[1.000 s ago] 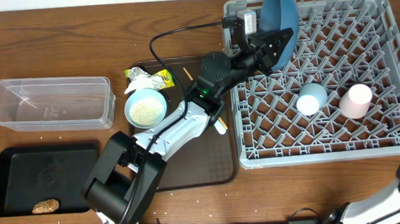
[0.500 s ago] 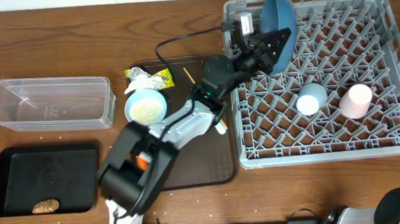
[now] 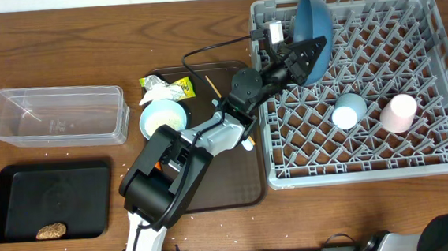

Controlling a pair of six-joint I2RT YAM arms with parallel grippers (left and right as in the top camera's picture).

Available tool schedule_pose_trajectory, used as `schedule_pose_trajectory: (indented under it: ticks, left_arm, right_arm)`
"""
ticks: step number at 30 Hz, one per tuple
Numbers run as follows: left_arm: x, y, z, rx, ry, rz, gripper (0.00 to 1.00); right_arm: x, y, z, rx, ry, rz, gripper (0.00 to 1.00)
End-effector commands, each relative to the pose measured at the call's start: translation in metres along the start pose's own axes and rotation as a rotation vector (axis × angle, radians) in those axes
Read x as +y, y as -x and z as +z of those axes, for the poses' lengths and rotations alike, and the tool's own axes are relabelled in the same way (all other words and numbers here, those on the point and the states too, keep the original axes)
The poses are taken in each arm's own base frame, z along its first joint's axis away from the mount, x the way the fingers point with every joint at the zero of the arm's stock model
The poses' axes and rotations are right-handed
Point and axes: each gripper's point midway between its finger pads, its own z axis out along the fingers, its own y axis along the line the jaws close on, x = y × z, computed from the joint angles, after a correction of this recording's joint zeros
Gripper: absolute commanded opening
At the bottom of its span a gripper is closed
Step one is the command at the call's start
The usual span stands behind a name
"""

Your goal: Sort waste into correct bins and load items into the dishwasher rack

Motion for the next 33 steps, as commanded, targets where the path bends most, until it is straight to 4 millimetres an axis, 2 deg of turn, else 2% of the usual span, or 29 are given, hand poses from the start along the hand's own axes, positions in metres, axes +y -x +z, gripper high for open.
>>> schedule_pose_trajectory:
  ticks: [1,4,8,12,17,25,28,29,31,32,33]
  left_arm:
    - [-0.031,0.004,0.01,0.035,-0.099,0.019,0.06]
    - [-0.05,0.003,0.016,0.053,-0.15,0.031,0.06]
    - [-0.054,0.002,0.018,0.055,-0.155,0.029,0.06]
    - [-0.041,0.0,0.019,0.06,-0.105,0.01,0.06]
    - [-0.032,0.006,0.02,0.017,-0.057,0.0,0.06]
    - [0.003,0.008,0.019,-0.023,0.096,-0.043,0.06]
    - [0.005,0.011,0.017,-0.027,0.102,-0.041,0.07]
    - [0.005,0.013,0.017,-0.029,0.099,-0.04,0.13]
    - [0.006,0.016,0.016,-0.027,0.096,-0.037,0.3]
    - [0.004,0.017,0.015,-0.018,0.088,-0.036,0.5]
    - [0.002,0.017,0.015,-0.007,0.079,-0.034,0.89]
  right_arm:
    - [0.002,0.002,-0.006,-0.014,0.006,0.0,0.33]
    - [0.002,0.002,-0.006,-0.014,0.006,0.0,0.33]
    - [0.0,0.003,-0.006,-0.016,-0.007,0.0,0.34]
    - [-0.002,0.003,-0.007,-0.018,-0.016,0.001,0.34]
    - [-0.001,0.003,-0.007,-0.017,-0.016,0.001,0.34]
    - [-0.002,0.003,-0.007,-0.017,-0.016,0.001,0.35]
    - [-0.002,0.003,-0.007,-0.018,-0.016,0.001,0.35]
    - [-0.002,0.003,-0.007,-0.018,-0.016,0.001,0.35]
    - [-0.002,0.003,-0.007,-0.018,-0.016,0.001,0.36]
    - [-0.002,0.003,-0.007,-0.018,-0.016,0.001,0.37]
    - [-0.002,0.003,-0.007,-0.018,-0.016,0.001,0.38]
